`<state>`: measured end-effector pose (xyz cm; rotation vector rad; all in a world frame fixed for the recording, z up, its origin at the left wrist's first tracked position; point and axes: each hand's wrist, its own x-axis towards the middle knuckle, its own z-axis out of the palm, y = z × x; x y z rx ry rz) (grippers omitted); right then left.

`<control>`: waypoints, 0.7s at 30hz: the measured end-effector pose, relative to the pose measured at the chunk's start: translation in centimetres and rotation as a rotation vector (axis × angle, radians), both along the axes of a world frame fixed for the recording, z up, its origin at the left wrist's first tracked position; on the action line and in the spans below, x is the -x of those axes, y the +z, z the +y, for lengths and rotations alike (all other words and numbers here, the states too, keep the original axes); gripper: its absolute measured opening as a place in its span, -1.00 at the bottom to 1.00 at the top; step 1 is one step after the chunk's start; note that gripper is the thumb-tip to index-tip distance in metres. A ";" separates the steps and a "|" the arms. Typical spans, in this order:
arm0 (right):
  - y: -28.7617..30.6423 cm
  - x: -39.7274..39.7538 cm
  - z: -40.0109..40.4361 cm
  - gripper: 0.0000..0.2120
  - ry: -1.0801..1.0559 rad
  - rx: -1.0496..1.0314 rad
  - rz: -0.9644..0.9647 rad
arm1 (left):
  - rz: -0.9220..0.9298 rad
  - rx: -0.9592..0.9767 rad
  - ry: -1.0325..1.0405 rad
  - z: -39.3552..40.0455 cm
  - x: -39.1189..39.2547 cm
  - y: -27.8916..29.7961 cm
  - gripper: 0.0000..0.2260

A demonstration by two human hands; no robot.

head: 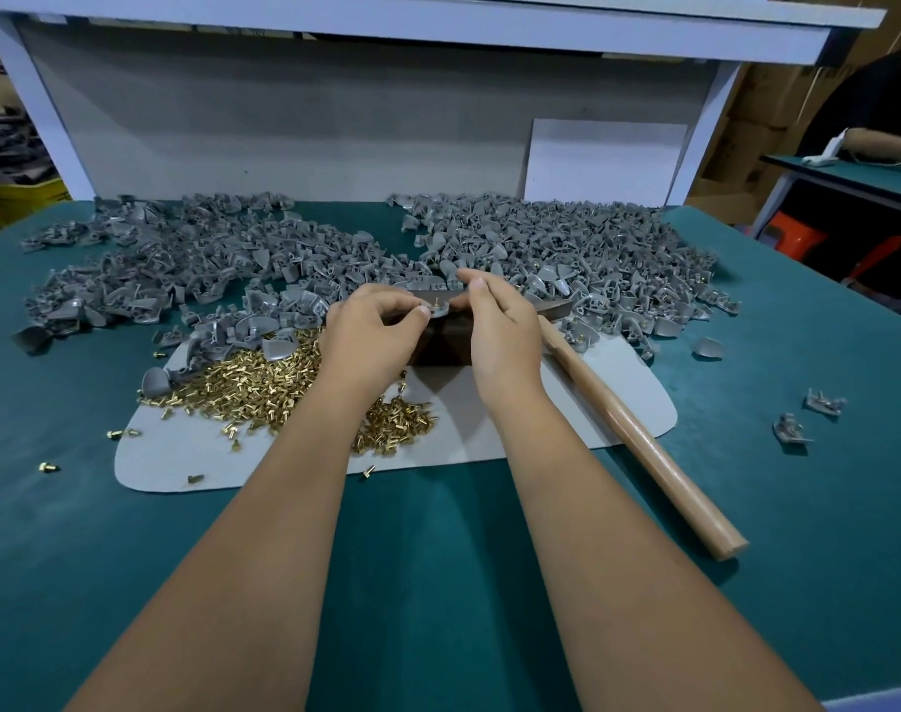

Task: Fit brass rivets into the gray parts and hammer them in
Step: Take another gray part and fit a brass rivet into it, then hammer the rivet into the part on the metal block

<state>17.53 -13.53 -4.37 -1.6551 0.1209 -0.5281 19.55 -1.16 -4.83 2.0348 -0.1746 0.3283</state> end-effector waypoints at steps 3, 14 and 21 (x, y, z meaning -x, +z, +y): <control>0.4 0.3 -0.2 -0.74 0.045 0.123 0.046 | -0.011 -0.002 -0.003 -0.1 0.2 0.1 -0.81; 1.9 3.3 -6.2 -0.64 -0.343 0.995 0.673 | -0.026 -0.080 0.058 -0.4 0.7 0.2 -0.80; 1.6 3.5 -5.7 -0.71 -0.312 1.081 0.613 | -0.016 -0.042 0.044 -0.2 0.7 0.3 -0.81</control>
